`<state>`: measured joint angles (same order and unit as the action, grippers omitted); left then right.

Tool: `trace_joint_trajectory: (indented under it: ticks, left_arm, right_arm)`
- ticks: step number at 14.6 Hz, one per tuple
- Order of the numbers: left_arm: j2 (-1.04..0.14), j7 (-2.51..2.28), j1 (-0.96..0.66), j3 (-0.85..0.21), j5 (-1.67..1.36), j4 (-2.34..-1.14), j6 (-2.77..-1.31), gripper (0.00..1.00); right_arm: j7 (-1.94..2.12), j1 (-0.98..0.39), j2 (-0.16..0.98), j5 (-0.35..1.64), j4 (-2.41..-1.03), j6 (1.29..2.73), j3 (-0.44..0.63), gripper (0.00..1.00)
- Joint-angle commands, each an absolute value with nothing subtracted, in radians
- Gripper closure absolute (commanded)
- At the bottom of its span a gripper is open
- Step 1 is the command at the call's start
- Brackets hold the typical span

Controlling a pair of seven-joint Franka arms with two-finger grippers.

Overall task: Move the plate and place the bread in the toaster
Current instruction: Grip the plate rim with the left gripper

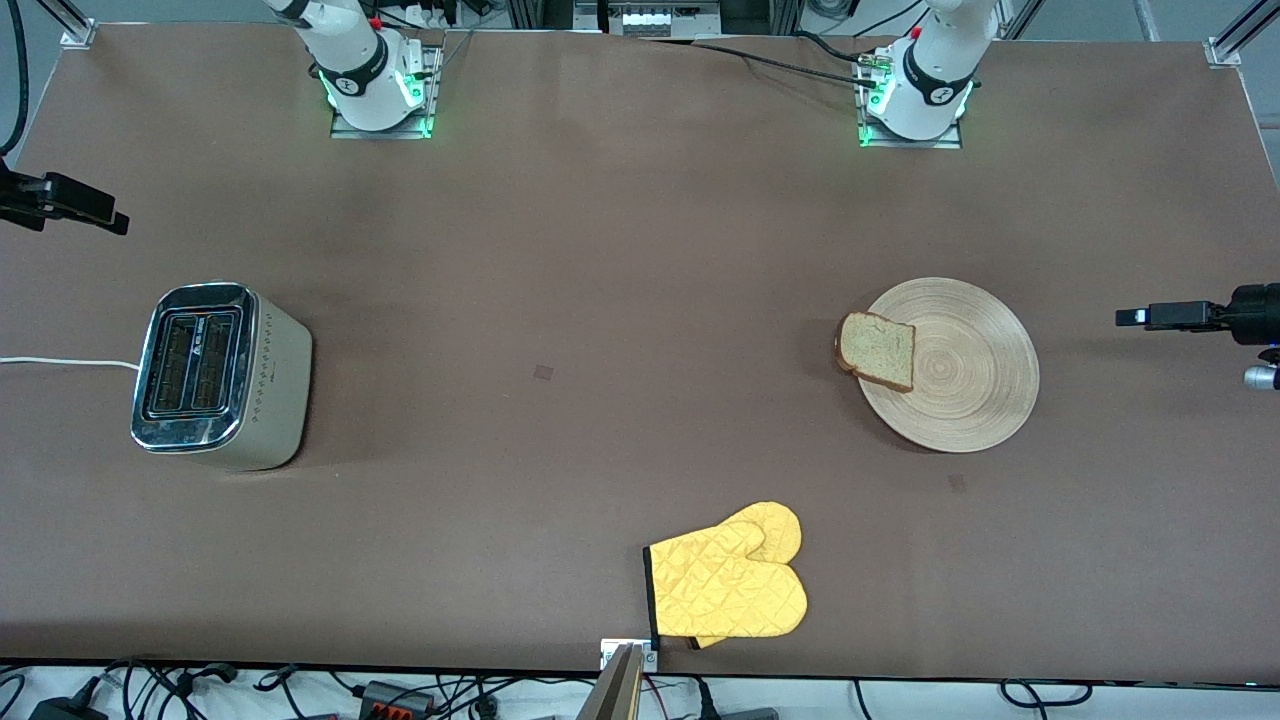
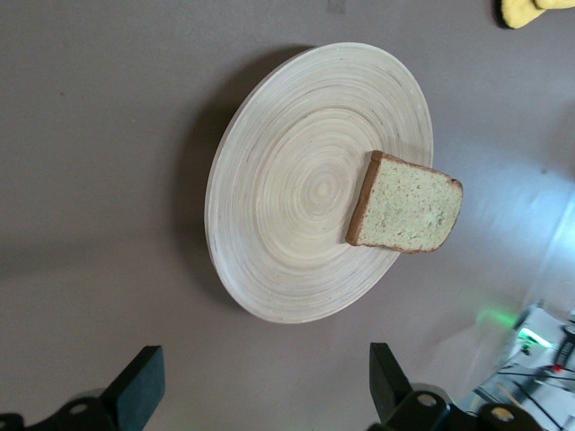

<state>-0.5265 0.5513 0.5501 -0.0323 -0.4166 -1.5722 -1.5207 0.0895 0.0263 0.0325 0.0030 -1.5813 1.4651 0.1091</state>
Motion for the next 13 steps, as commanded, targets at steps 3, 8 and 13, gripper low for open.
trace_joint_trajectory:
  ticks: [3,8,13]
  left_arm:
    - [-0.649,0.762,0.589,-0.041,-0.492,-1.549,-1.597,0.0]
    - [-0.748,0.877,0.614,-0.041,-0.615,-1.601,-1.609,0.02]
    - [-0.821,0.916,0.606,-0.064,-0.666,-1.644,-1.652,0.11]
  right_arm:
    - [0.094,0.041,0.04,0.0,-1.56,1.453,0.095,0.0]
    - [0.094,0.041,0.04,0.0,-1.56,1.451,0.095,0.0]
    - [0.094,0.041,0.04,0.0,-1.56,1.451,0.095,0.0]
